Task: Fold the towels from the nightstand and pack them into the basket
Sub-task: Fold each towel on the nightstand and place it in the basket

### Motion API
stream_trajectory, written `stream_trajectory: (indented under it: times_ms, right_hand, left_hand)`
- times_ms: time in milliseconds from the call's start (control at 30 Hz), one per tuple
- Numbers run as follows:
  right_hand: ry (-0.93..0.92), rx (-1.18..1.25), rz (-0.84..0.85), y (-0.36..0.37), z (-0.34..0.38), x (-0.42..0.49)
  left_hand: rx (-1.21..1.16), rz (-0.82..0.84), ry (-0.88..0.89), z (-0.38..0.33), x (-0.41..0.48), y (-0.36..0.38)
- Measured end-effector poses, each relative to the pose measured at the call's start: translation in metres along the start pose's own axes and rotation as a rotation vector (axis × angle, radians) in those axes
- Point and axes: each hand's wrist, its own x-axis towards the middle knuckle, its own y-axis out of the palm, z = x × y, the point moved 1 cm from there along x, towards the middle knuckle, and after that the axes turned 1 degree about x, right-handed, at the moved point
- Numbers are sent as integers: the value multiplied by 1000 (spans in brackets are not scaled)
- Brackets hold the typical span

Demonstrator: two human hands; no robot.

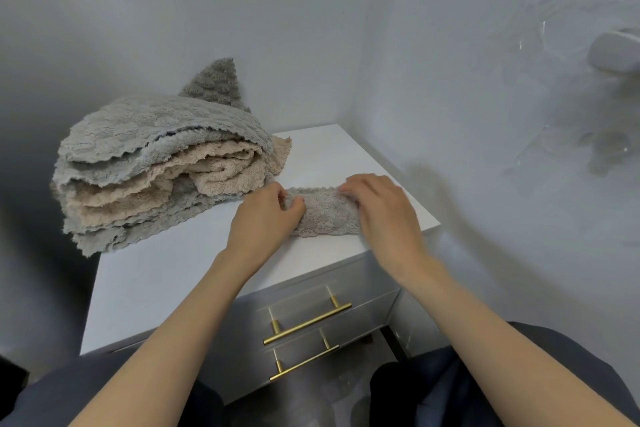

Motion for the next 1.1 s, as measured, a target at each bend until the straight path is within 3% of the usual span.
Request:
stream_trajectory:
  times_ms: [100,333,533,633,767,967,1100]
  right_hand:
    - [-131,-29,62,10,15,-8]
    - [-123,-234,333,21,14,-15]
    - [-82,-360,332,9,-1,-20]
    - [-71,-329,367,6,-5,-20]
    - [-101,-294,377,5,-7,-21]
    - [-98,-322,357,8,-9,-16]
    - [-106,-341,321,8,-7,-9]
  left_hand:
    - [-24,26,-14,2,2,0]
    - [-49,22,-18,3,2,1]
    - [-75,-9,30,3,0,-1]
    - [-112,-85,230,-3,-4,-7]
    - [-7,9,433,-5,-9,-10]
    - [137,170,469,6,-16,-13]
    - [121,154,446,7,-17,-11]
